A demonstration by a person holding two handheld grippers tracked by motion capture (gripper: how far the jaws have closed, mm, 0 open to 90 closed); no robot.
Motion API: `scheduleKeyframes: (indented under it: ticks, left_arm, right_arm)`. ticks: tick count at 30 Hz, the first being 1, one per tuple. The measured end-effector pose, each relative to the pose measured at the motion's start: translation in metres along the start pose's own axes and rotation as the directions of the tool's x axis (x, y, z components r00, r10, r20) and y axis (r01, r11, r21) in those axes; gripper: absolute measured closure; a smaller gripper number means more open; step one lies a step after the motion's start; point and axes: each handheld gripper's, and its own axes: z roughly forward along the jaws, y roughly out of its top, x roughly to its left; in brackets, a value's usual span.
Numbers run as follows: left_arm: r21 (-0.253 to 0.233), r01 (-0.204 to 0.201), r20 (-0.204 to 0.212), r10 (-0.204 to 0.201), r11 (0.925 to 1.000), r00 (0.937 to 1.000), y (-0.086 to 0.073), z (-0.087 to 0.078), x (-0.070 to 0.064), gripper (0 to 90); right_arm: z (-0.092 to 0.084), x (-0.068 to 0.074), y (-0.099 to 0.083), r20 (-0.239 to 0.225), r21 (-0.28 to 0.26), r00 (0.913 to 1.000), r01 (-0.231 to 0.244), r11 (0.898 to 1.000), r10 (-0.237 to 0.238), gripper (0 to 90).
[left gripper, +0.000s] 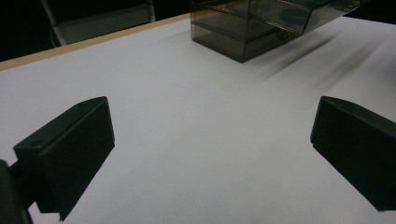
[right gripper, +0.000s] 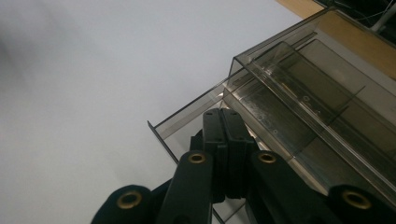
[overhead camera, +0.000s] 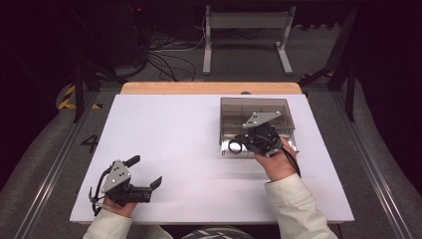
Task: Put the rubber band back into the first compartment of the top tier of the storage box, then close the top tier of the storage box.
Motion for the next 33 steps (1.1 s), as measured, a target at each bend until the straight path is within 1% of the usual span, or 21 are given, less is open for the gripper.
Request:
scheduleKeyframes:
  ticks: [2, 3, 7, 9, 11, 13, 19, 22, 23, 25, 26, 33]
  left_arm:
    - [0.004, -0.003, 0.005, 0.003, 1.0, 1.0, 0.0, 0.001, 0.0, 0.4]
    - [0.006, -0.012, 0.006, 0.012, 0.9999, 0.9999, 0.001, 0.002, 0.0, 0.4]
    - [0.003, -0.005, 0.009, 0.005, 1.0, 0.9999, 0.001, 0.002, 0.0, 0.4]
    - [0.003, -0.011, 0.009, 0.011, 0.9999, 0.9999, 0.001, 0.002, 0.0, 0.4]
    - [-0.003, 0.001, 0.009, -0.001, 1.0, 1.0, 0.001, 0.001, -0.001, 0.4]
    - [0.0, -0.004, 0.008, 0.004, 1.0, 1.0, 0.0, 0.001, 0.0, 0.4]
    - [0.0, -0.007, 0.006, 0.007, 1.0, 1.0, 0.0, 0.0, 0.0, 0.4]
    - [-0.001, -0.005, 0.006, 0.005, 1.0, 1.0, 0.0, 0.0, 0.0, 0.4]
    - [-0.001, 0.001, 0.007, -0.001, 1.0, 1.0, 0.0, 0.0, 0.0, 0.4]
    - [-0.002, -0.005, 0.005, 0.005, 1.0, 1.0, 0.0, 0.0, 0.001, 0.4]
    - [-0.003, 0.002, 0.008, -0.002, 1.0, 1.0, 0.0, 0.0, 0.0, 0.4]
    - [-0.002, -0.006, 0.002, 0.006, 1.0, 1.0, 0.001, 0.0, 0.0, 0.4]
  right_arm:
    - [-0.001, 0.0, 0.0, 0.001, -0.002, 1.0, 0.0, 1.0, 0.0, 90.0]
    - [-0.003, -0.001, -0.001, 0.003, -0.004, 1.0, -0.004, 1.0, 0.004, 90.0]
    - [-0.008, -0.003, -0.003, 0.0, -0.012, 1.0, 0.005, 1.0, -0.005, 90.0]
    - [-0.011, -0.003, -0.004, -0.007, -0.017, 0.9999, 0.008, 1.0, -0.008, 90.0]
    - [-0.014, -0.004, -0.004, -0.012, -0.017, 0.9999, 0.008, 1.0, -0.008, 90.0]
    - [-0.015, -0.004, -0.004, -0.02, -0.021, 0.9996, 0.021, 1.0, -0.022, 90.0]
    - [-0.017, -0.003, -0.004, -0.031, -0.006, 0.9988, 0.038, 0.999, -0.039, 90.0]
    - [-0.018, -0.003, -0.004, -0.025, 0.001, 0.9986, 0.047, 0.999, -0.047, 90.0]
    - [-0.02, -0.003, -0.004, -0.025, 0.005, 0.9986, 0.046, 0.999, -0.046, 90.0]
    - [-0.022, -0.003, -0.005, -0.023, 0.002, 0.9984, 0.051, 0.999, -0.051, 90.0]
    - [-0.024, -0.003, -0.005, -0.024, 0.002, 0.9984, 0.051, 0.999, -0.051, 90.0]
    - [-0.028, -0.006, -0.008, -0.02, -0.001, 0.9987, 0.047, 0.999, -0.047, 90.0]
